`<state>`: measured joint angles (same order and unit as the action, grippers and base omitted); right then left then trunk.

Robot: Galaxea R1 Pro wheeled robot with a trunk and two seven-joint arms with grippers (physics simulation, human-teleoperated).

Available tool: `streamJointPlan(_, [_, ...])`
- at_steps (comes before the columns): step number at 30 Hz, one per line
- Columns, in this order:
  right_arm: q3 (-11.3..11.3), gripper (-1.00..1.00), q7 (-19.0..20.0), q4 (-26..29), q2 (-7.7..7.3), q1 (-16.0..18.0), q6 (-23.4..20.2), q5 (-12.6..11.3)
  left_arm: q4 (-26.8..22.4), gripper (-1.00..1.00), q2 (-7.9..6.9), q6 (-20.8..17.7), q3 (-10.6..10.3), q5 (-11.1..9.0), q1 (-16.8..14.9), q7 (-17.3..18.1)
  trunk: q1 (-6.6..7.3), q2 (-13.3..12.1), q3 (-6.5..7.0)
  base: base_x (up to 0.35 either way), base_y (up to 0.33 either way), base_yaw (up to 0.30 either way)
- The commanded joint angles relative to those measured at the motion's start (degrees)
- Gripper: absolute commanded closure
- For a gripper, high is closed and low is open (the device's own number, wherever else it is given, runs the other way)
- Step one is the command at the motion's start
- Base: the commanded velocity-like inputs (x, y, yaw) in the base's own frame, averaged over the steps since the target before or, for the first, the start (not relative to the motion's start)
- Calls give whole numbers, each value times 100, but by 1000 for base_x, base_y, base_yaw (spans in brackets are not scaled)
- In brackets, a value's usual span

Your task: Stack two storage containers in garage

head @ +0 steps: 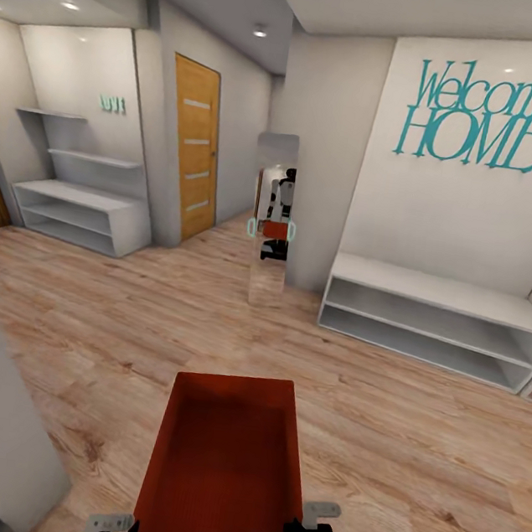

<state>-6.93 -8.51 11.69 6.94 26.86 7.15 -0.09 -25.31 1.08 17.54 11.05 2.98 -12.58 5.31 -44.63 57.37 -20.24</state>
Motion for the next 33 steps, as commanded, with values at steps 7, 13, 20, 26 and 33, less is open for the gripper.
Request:
streamJointPlan(7, [341,100,-117,17,-9,12,23,50,9,100,-52,4,99,1,2,-4,-4,4,-6,344,0,0])
streamJointPlan(13, [341,100,-117,17,-9,12,23,53,9,100,-49,4,99,1,2,-4,-4,4,-6,344,0,0])
streamJointPlan(20, [341,100,-117,17,-9,12,23,49,9,100,-49,4,99,1,2,-4,-4,4,-6,344,0,0])
streamJointPlan(26, [341,100,-118,17,-9,12,23,50,9,100,-49,4,99,1,2,-4,-4,4,-6,344,0,0])
streamJointPlan(33, [341,100,-117,17,-9,12,23,47,9,100,-49,4,99,1,2,-4,-4,4,-6,344,0,8])
